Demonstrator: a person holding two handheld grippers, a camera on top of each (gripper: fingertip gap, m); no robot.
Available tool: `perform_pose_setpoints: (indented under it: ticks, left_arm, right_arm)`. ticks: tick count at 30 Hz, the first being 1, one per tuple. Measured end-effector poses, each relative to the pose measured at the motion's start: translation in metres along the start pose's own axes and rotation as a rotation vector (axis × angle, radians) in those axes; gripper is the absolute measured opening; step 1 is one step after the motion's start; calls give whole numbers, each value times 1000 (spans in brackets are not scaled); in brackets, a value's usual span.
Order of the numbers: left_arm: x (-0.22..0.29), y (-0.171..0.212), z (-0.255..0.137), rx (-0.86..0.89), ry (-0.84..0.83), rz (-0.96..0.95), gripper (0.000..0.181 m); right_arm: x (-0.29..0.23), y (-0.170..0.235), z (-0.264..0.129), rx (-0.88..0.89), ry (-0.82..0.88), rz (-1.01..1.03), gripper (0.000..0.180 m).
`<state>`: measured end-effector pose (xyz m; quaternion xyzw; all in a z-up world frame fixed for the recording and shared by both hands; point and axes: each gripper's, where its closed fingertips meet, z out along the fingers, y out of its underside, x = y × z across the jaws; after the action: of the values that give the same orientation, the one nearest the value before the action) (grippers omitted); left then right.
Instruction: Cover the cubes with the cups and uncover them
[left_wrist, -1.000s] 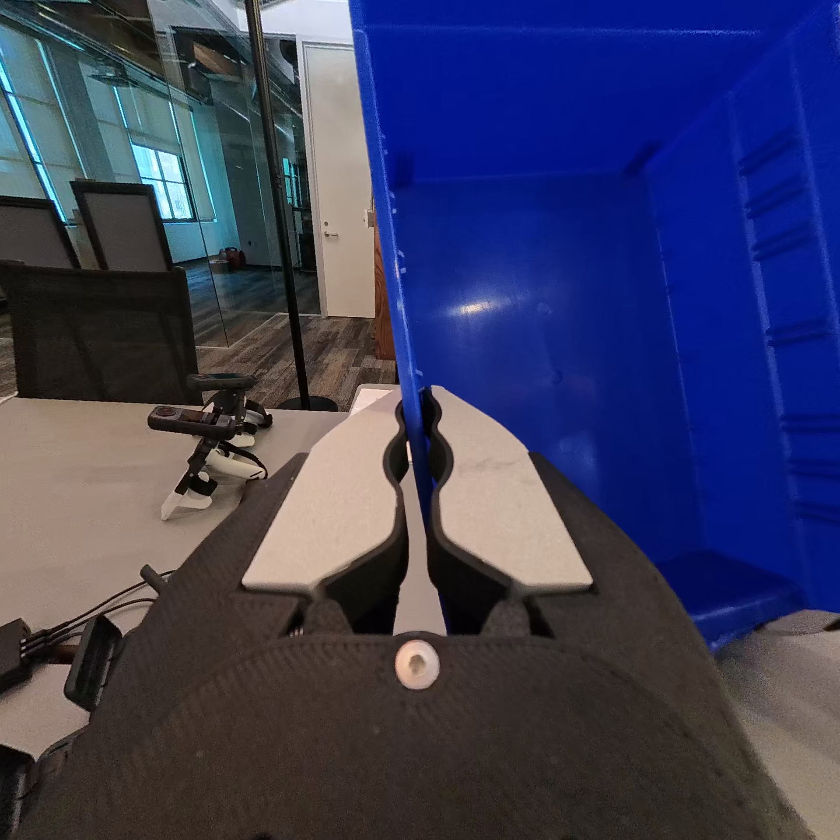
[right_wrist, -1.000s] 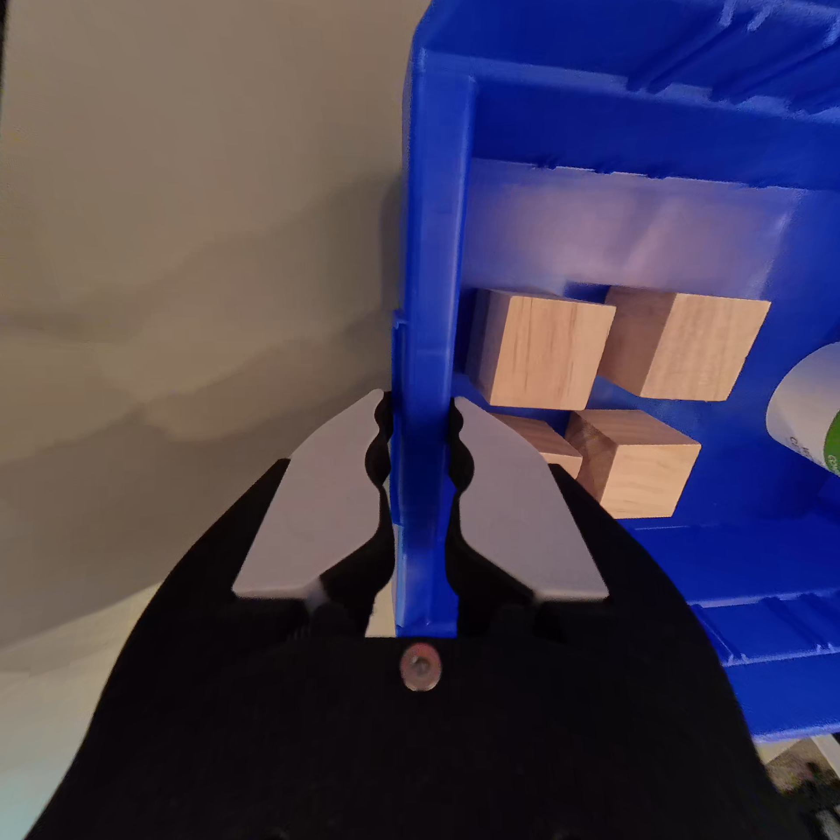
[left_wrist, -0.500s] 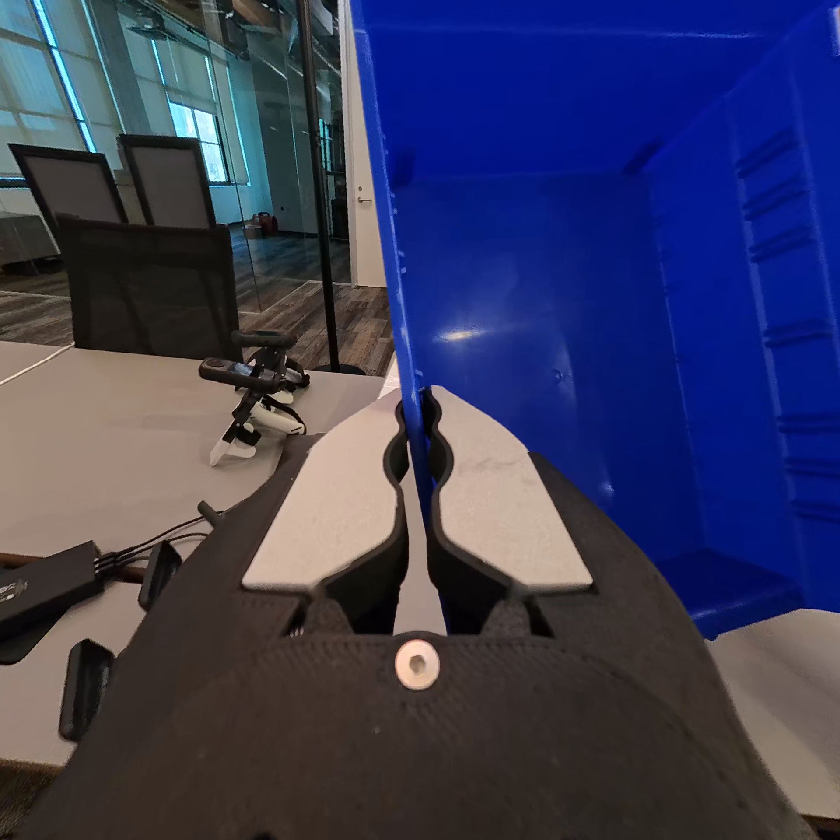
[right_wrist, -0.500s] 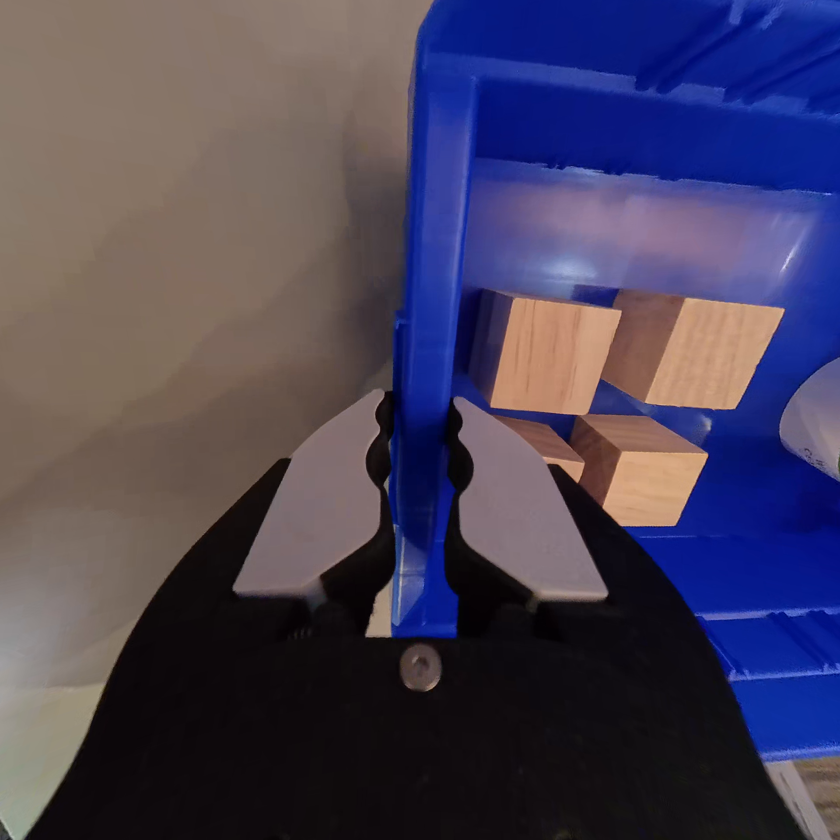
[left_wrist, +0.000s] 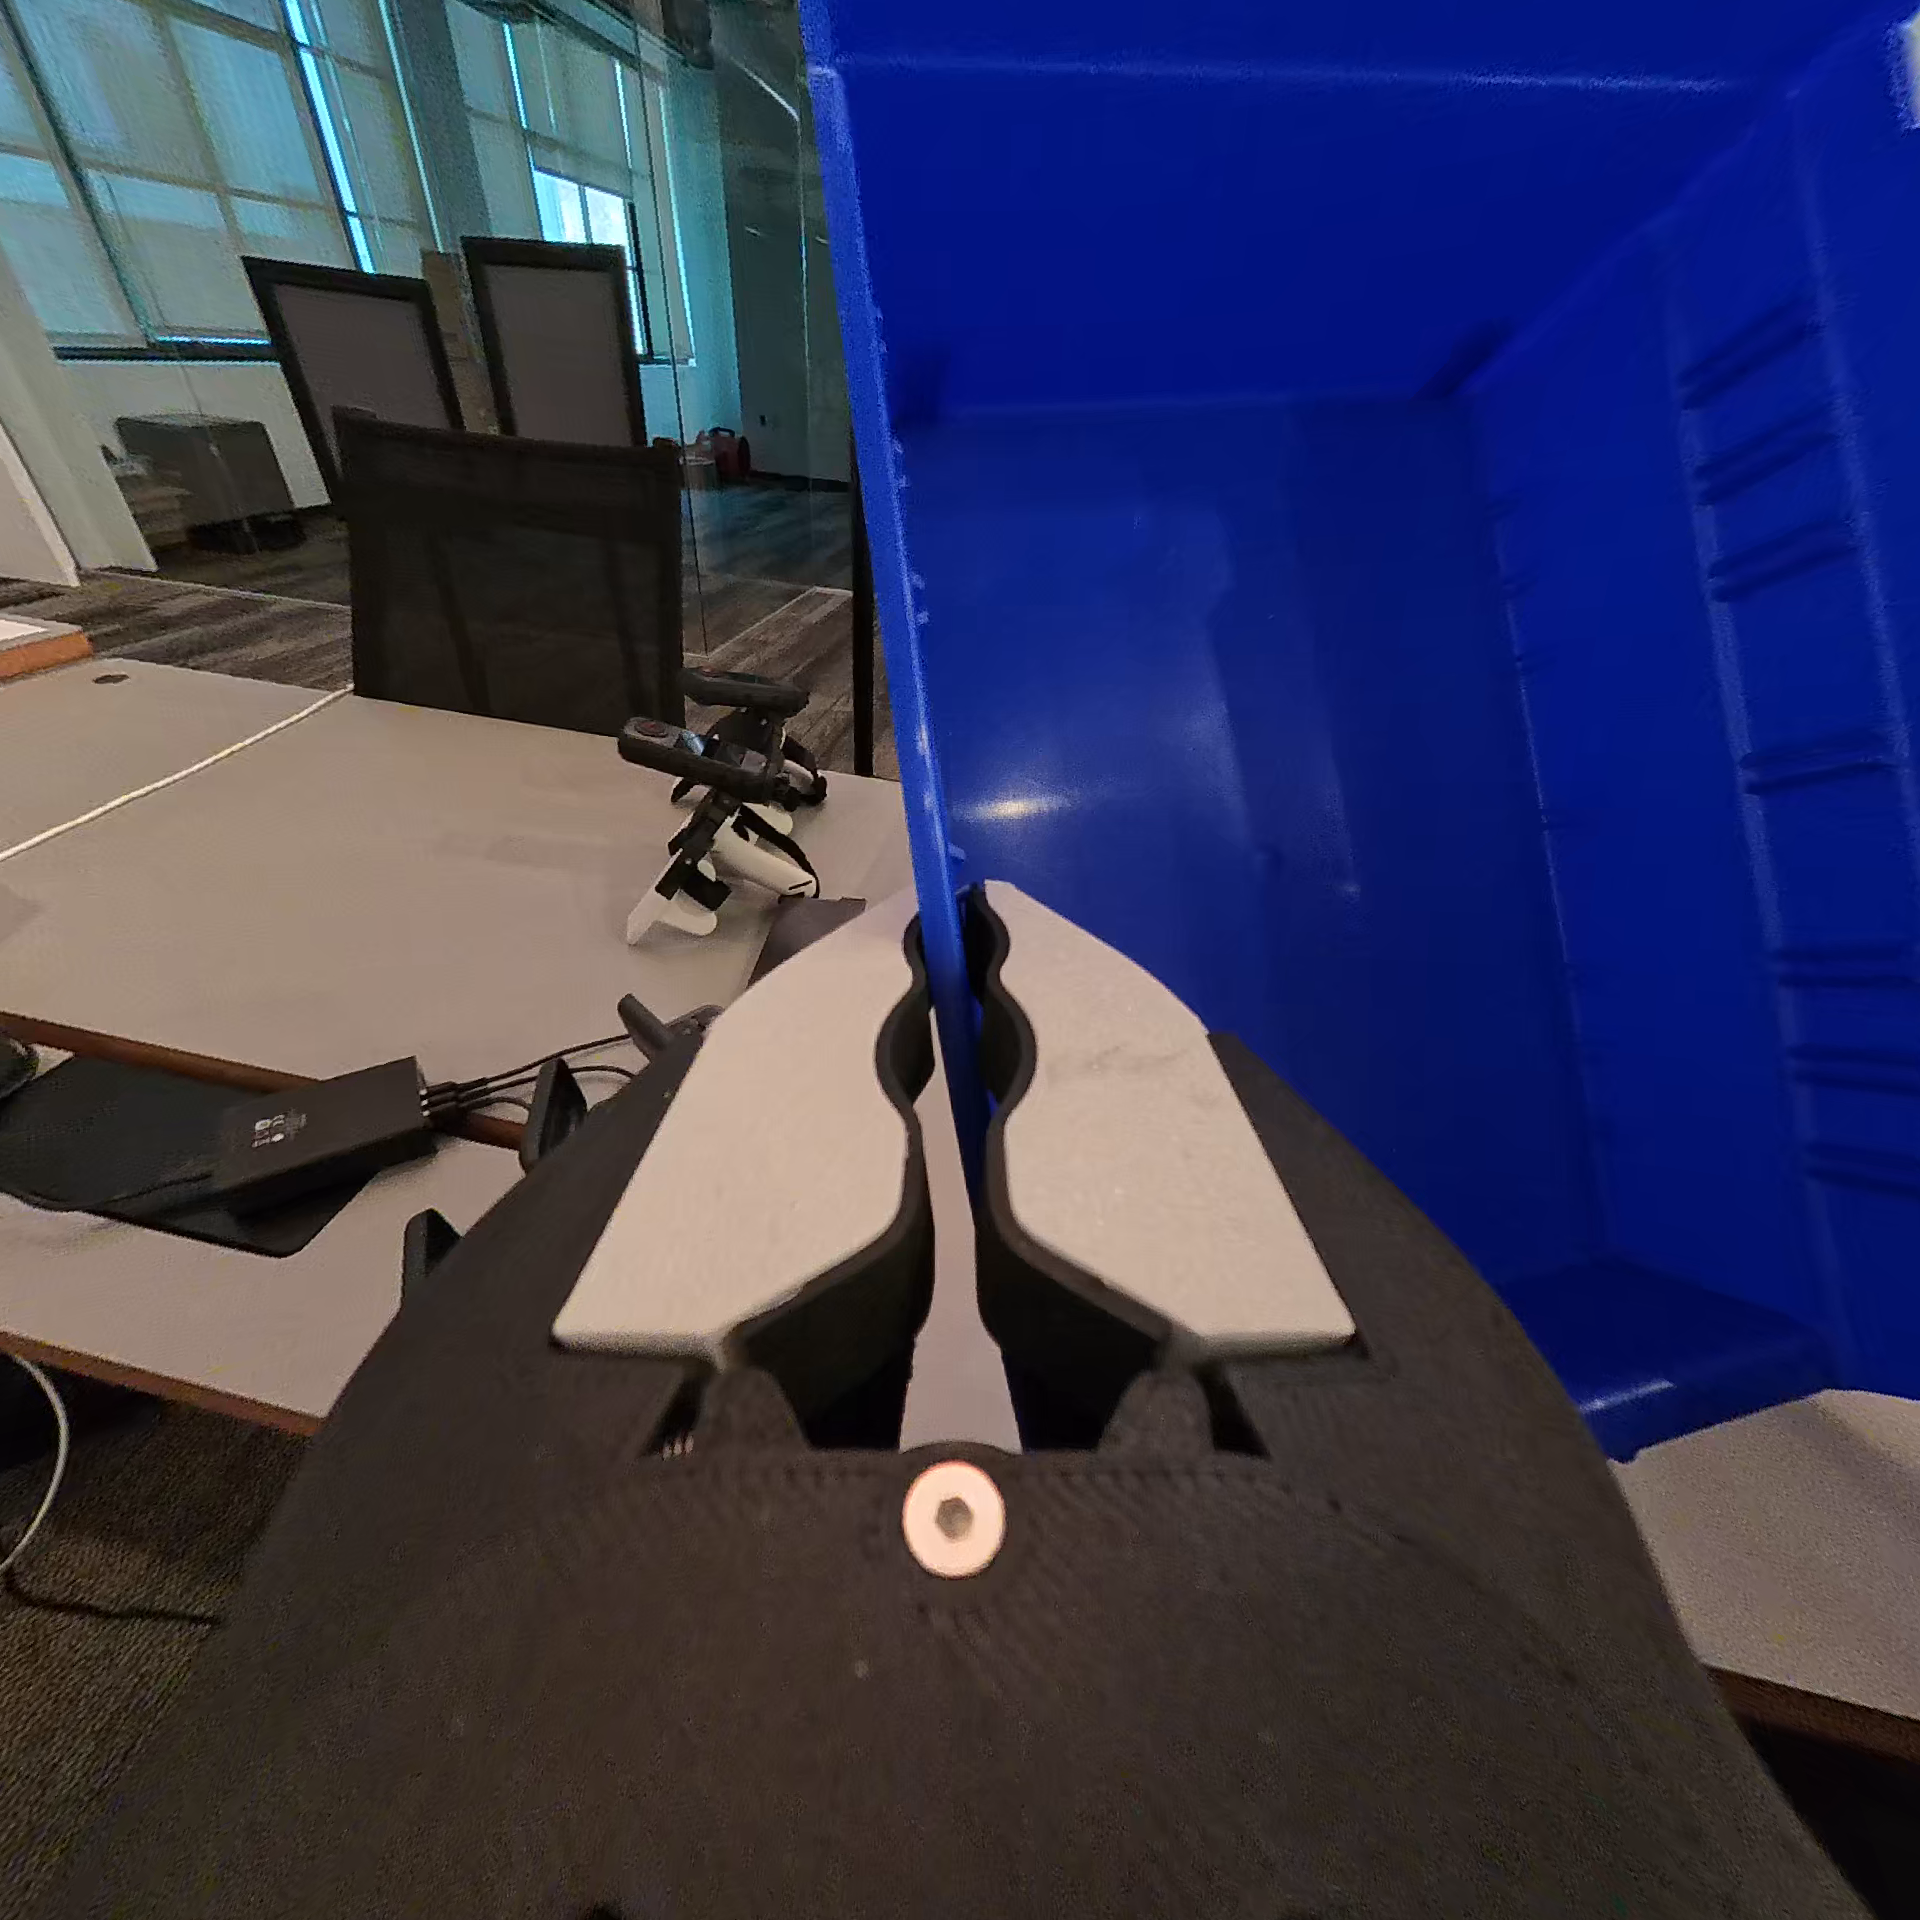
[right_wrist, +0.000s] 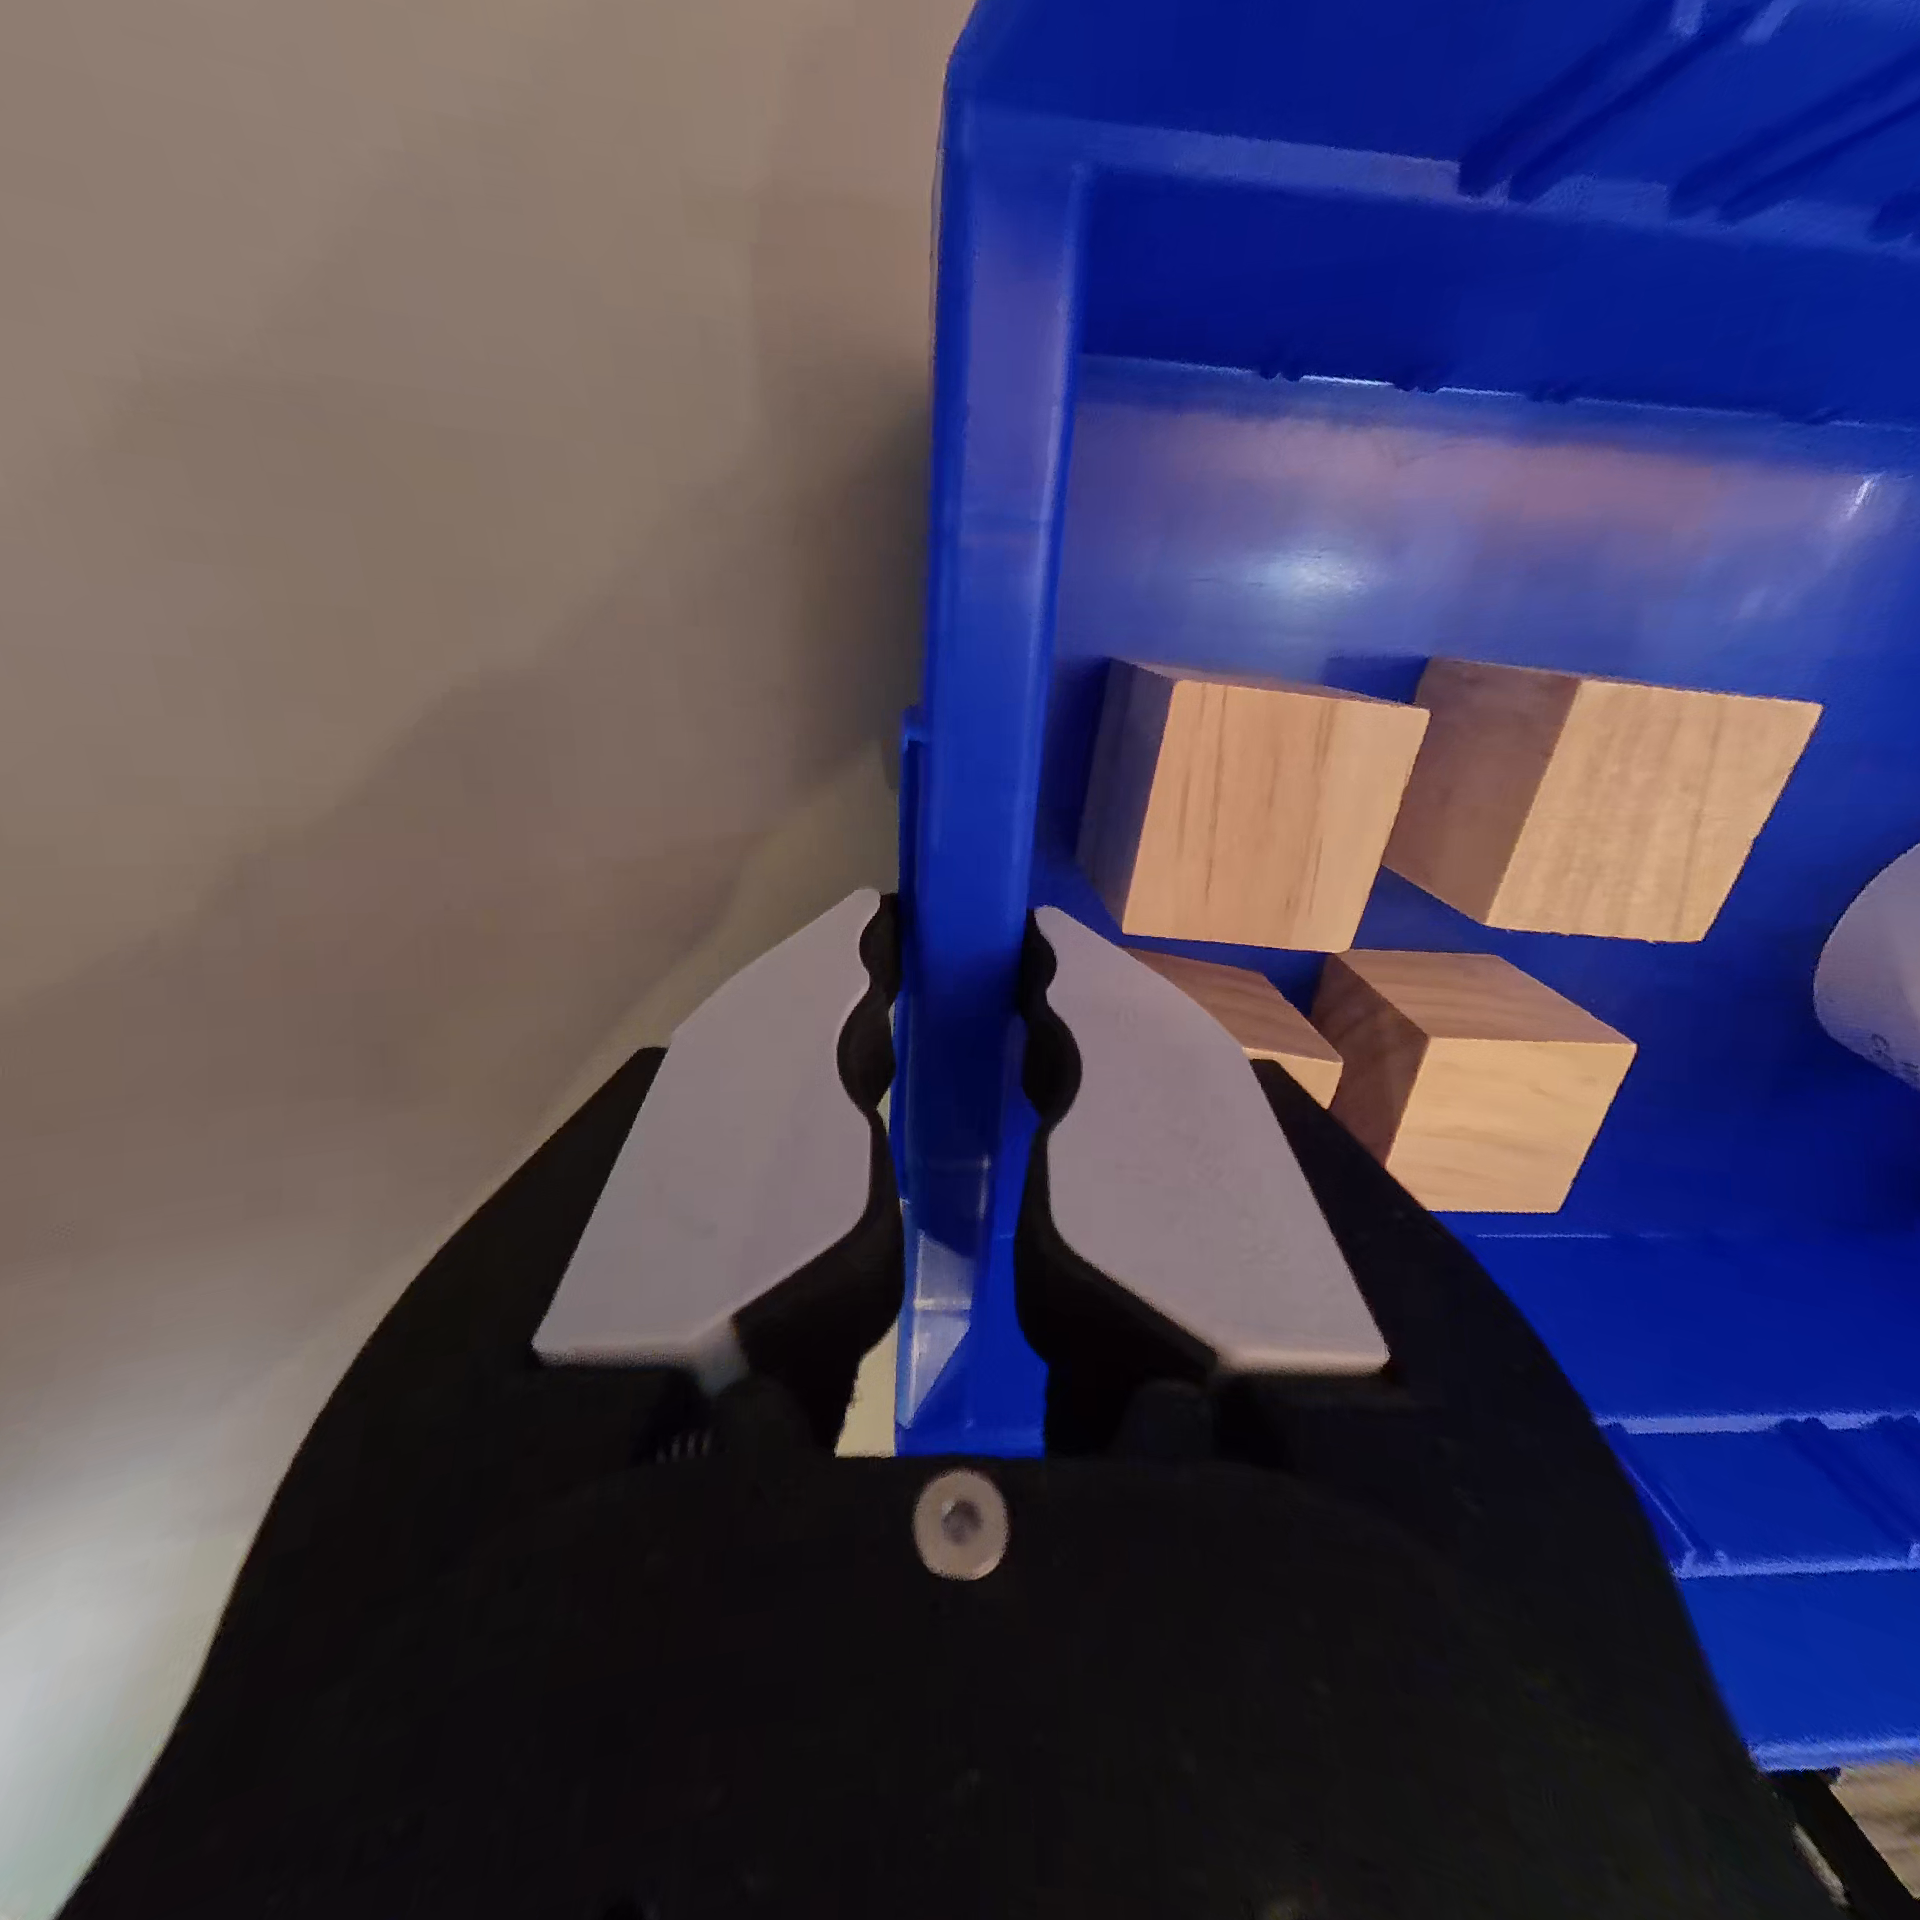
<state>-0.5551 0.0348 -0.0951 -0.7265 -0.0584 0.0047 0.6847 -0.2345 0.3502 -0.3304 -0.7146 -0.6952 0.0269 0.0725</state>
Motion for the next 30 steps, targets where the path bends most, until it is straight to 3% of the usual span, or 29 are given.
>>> perform_pose_setpoints:
  ticks: [6, 7, 9, 11, 15, 20, 24, 30]
  left_arm:
    - [-2, 1, -3, -1, -7, -2, 3]
    - [0, 0, -1, 2, -1, -3, 3]
    - [6, -1, 4, 6, 15, 0, 3]
    - [15, -2, 11, 9, 34, 7, 3]
    - [38, -6, 26, 12, 79, 26, 3]
    - [83, -14, 49, 35, 163, 43, 3]
    - [137, -22, 73, 70, 235, 73, 3]
    - [233, -26, 109, 105, 310, 144, 3]
  right_arm:
    - [6, 2, 0, 8, 35, -42, 22]
    - [8, 1, -2, 17, 76, -61, 29]
    - [10, 1, -11, 35, 142, -86, 62]
    - [9, -1, -30, 83, 189, -94, 71]
    - [-2, -1, -82, 247, 254, -76, 70]
    - [-49, 3, -168, 620, 248, -6, 60]
    - [-106, 16, -239, 1003, 81, 146, 59]
    - [-143, 68, -298, 1403, 56, 340, 71]
